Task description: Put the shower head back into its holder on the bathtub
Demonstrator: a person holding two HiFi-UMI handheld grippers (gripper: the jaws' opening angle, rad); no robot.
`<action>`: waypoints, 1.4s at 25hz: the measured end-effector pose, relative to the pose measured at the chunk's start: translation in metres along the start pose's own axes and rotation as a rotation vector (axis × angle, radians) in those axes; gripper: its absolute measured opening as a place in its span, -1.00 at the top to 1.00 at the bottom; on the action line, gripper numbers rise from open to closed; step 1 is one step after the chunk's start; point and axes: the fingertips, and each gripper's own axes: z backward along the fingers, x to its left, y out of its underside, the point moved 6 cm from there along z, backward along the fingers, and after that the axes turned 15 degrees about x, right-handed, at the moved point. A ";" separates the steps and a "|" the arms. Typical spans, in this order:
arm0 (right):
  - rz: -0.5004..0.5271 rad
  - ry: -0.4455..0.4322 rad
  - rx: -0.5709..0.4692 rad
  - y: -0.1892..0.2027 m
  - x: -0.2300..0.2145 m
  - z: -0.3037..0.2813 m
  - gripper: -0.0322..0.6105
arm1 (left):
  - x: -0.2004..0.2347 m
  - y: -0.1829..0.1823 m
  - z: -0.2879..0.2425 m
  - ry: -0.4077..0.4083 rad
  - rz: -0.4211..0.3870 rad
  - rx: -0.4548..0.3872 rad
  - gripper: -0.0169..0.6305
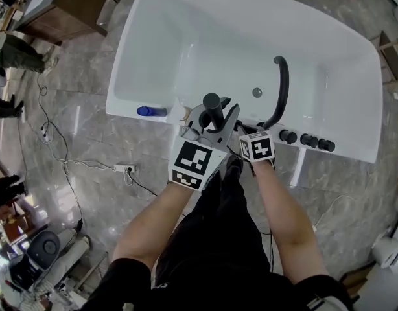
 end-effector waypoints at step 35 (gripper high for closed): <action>0.024 -0.008 0.035 0.023 -0.001 0.004 0.68 | -0.021 -0.012 0.022 -0.035 -0.023 -0.023 0.71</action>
